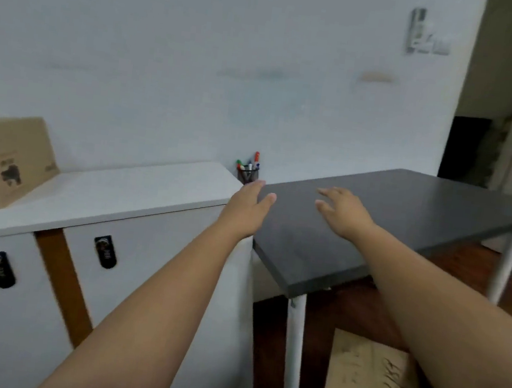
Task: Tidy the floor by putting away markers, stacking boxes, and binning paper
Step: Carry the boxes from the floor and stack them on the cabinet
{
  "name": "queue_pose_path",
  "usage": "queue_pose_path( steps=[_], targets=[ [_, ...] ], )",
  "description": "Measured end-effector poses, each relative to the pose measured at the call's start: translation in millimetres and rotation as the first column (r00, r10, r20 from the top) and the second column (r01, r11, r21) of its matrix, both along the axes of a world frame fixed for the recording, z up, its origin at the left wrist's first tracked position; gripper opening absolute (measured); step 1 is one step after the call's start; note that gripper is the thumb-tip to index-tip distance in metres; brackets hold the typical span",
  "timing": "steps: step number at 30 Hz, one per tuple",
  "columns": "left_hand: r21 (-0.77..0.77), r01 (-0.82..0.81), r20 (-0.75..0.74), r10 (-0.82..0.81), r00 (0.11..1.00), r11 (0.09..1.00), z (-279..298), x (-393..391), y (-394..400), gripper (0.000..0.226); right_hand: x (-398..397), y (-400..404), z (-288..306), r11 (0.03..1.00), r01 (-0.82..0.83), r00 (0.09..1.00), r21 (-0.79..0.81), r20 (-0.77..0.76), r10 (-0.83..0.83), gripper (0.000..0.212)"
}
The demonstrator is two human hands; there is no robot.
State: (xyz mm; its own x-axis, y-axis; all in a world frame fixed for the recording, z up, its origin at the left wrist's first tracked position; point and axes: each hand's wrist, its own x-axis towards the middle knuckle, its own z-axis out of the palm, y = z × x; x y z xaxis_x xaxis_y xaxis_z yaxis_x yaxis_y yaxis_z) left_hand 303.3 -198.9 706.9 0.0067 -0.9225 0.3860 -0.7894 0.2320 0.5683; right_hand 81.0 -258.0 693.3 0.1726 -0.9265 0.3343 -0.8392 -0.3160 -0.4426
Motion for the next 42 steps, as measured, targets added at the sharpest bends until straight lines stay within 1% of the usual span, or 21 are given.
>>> queue_pose_path(
  steps=[3, 6, 10, 13, 16, 19, 21, 22, 23, 24, 25, 26, 28, 30, 31, 34, 36, 39, 42],
  targets=[
    [0.004, 0.185, -0.023, -0.185, 0.982, 0.983, -15.6, -91.8, -11.8, 0.056, -96.4, 11.8, -13.7, 0.985, 0.172, 0.983, 0.007, 0.069, -0.172, 0.05],
    [0.023, 0.348, 0.009, -0.348, 0.937, 0.937, -40.9, -183.0, -13.7, 0.055, -184.5, 29.6, -37.2, 0.937, 0.347, 0.926, 0.034, 0.148, -0.348, 0.05],
    [0.091, 0.491, 0.016, -0.494, 0.869, 0.866, -89.9, -286.4, -8.7, 0.056, -287.3, 55.3, -85.1, 0.835, 0.531, 0.808, 0.145, 0.209, -0.55, 0.052],
    [0.223, 0.528, -0.017, -0.538, 0.843, 0.819, -135.0, -343.7, -9.5, 0.06, -348.6, 71.4, -134.3, 0.734, 0.622, 0.704, 0.274, 0.214, -0.677, 0.055],
    [0.411, 0.492, -0.078, -0.508, 0.858, 0.767, -185.7, -384.5, -18.0, 0.068, -392.0, 86.3, -192.0, 0.618, 0.673, 0.613, 0.407, 0.161, -0.774, 0.058],
    [0.61, 0.391, -0.17, -0.368, 0.914, 0.689, -243.4, -410.4, -26.9, 0.075, -419.2, 101.9, -251.4, 0.511, 0.689, 0.525, 0.514, 0.132, -0.841, 0.066],
    [0.707, 0.323, -0.216, -0.243, 0.946, 0.629, -282.4, -419.7, -28.3, 0.082, -430.6, 114.1, -288.9, 0.449, 0.669, 0.432, 0.593, 0.182, -0.883, 0.077],
    [0.738, 0.302, -0.251, -0.17, 0.953, 0.603, -300.1, -421.7, -27.5, 0.085, -433.8, 120.7, -305.6, 0.434, 0.633, 0.369, 0.641, 0.243, -0.897, 0.084],
    [0.758, 0.304, -0.31, -0.093, 0.946, 0.577, -316.0, -422.4, -26.3, 0.087, -434.8, 127.3, -319.8, 0.441, 0.574, 0.288, 0.69, 0.334, -0.898, 0.09],
    [0.769, 0.323, -0.376, -0.018, 0.927, 0.551, -329.7, -423.7, -24.1, 0.088, -434.6, 133.1, -332.8, 0.467, 0.501, 0.192, 0.729, 0.433, -0.881, 0.095],
    [0.776, 0.343, -0.431, 0.048, 0.901, 0.529, -340.8, -425.2, -21.8, 0.088, -432.7, 138.1, -342.2, 0.508, 0.423, 0.099, 0.75, 0.52, -0.849, 0.097],
    [0.775, 0.363, -0.473, 0.095, 0.876, 0.517, -348.2, -426.7, -19.5, 0.087, -430.6, 141.3, -348.4, 0.556, 0.344, 0.029, 0.757, 0.583, -0.812, 0.095],
    [0.747, 0.401, -0.556, 0.167, 0.814, 0.53, -355.8, -430.4, -16.9, 0.079, -428.3, 142.0, -353.4, 0.647, 0.207, -0.047, 0.734, 0.668, -0.742, 0.081],
    [0.699, 0.443, -0.636, 0.205, 0.744, 0.561, -355.0, -434.5, -16.8, 0.063, -428.7, 140.9, -349.6, 0.703, 0.166, -0.12, 0.692, 0.721, -0.682, 0.065],
    [0.676, 0.463, -0.664, 0.2, 0.721, 0.574, -351.3, -436.3, -16.7, 0.058, -429.8, 140.8, -345.5, 0.719, 0.166, -0.152, 0.675, 0.738, -0.658, 0.063],
    [0.633, 0.486, -0.698, 0.171, 0.696, 0.602, -331.3, -438.1, -15.1, 0.064, -428.3, 145.8, -326.2, 0.756, 0.187, -0.204, 0.628, 0.777, -0.595, 0.062],
    [0.588, 0.507, -0.728, 0.14, 0.671, 0.63, -313.5, -436.2, -14.1, 0.065, -424.5, 151.3, -306.4, 0.785, 0.206, -0.197, 0.584, 0.811, -0.551, 0.061],
    [0.487, 0.568, -0.774, 0.027, 0.632, 0.663, -278.4, -432.8, -14.4, 0.063, -421.1, 162.9, -273.0, 0.836, 0.254, -0.18, 0.487, 0.873, -0.454, 0.064],
    [0.397, 0.642, -0.796, -0.102, 0.597, 0.656, -231.3, -435.7, -15.6, 0.062, -418.1, 177.5, -235.9, 0.869, 0.31, -0.222, 0.386, 0.918, -0.329, 0.068]
  ],
)
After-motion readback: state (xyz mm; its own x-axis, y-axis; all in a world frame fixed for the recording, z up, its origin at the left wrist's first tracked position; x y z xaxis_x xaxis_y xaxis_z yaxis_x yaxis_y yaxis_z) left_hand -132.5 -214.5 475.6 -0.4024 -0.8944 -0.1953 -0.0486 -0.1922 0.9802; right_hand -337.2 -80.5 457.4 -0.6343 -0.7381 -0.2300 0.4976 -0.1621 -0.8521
